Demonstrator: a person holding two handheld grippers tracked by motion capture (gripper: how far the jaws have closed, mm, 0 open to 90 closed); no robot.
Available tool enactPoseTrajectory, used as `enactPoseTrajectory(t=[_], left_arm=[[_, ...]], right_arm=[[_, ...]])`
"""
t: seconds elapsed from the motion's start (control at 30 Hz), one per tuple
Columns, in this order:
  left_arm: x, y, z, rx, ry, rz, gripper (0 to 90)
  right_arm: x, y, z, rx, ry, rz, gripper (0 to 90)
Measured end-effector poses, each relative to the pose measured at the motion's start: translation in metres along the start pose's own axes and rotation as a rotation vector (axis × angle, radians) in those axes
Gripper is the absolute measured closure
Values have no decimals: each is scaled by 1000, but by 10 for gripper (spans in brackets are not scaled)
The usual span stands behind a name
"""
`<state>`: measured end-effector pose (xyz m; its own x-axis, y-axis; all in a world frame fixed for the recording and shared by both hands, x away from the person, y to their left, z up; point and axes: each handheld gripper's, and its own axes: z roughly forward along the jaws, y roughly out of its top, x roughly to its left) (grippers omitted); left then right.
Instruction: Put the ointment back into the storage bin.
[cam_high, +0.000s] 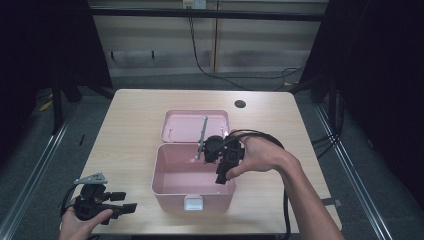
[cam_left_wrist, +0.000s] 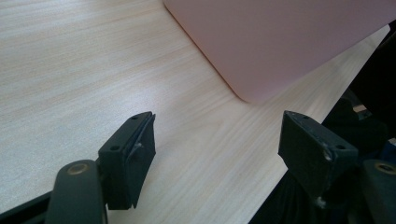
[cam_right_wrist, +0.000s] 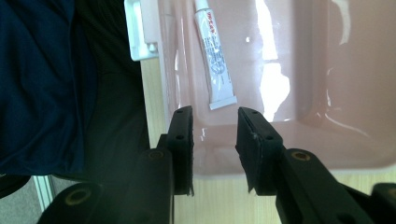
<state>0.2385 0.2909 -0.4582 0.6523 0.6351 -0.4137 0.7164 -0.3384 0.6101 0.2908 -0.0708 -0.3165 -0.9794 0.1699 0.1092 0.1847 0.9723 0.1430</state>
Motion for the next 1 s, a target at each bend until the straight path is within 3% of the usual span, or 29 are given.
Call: enactPoseTrajectory(t=[0.17,0.6,1.0], left_arm=[[0,0,0,1,3,2,271],[0,0,0,0,3,0,271],[0,0,0,2,6,1,271]], right_arm=[[3,-20,-8,-2,-19,35,666],[5,-58,-6,-23,-33,94,652],[1,-87,20,-53,-13,149,643]])
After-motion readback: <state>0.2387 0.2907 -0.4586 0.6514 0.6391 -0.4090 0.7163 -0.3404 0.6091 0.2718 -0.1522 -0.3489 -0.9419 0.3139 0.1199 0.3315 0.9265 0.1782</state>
